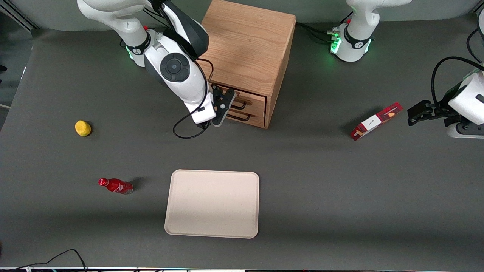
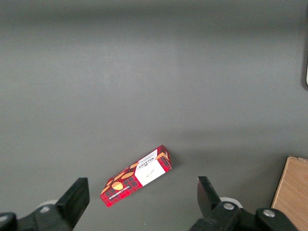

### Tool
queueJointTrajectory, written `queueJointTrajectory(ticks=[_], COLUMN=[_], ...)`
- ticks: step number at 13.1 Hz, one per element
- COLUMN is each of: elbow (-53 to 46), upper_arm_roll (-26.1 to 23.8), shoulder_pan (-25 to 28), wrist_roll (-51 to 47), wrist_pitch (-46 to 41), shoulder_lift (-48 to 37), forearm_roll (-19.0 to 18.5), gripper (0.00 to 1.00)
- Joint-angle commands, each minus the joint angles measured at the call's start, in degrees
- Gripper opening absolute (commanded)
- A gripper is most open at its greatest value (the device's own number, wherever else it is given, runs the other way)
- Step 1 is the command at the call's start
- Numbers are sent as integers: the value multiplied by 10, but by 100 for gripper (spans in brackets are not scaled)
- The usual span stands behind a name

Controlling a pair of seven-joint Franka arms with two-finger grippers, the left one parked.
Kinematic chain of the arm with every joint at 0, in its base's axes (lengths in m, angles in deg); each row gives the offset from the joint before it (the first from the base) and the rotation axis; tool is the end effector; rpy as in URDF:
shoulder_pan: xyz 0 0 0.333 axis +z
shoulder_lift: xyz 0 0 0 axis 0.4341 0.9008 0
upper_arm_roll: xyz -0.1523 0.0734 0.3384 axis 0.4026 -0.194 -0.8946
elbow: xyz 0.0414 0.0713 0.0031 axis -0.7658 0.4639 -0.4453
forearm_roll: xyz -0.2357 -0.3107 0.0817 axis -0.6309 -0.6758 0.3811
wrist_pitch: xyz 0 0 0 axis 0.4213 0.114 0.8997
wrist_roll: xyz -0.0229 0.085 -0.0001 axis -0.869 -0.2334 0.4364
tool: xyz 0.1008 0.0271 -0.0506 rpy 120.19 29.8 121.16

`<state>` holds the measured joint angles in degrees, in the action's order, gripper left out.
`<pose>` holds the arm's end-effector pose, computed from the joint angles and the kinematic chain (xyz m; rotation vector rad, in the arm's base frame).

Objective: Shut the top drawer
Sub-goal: 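Push the drawer into the cabinet with the right gripper, then press the drawer front flush with the right gripper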

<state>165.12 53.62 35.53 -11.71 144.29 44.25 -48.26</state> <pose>0.5046 0.4003 0.4443 -2.5650 -1.5480 0.1130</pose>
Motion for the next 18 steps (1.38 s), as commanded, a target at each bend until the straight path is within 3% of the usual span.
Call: queueJointTrajectory(ticks=[1, 5, 10, 18], elbow=[20, 19, 0, -79], upper_arm_roll=[-8, -11, -10, 11], shoulder_pan=[-1, -1, -2, -29], wrist_roll=[-20, -21, -16, -49], wrist_pitch=[9, 1, -44, -130], shoulder_lift=[-22, -28, -47, -71], forearm_roll=[13, 16, 59, 68], gripper=[100, 100, 100, 100])
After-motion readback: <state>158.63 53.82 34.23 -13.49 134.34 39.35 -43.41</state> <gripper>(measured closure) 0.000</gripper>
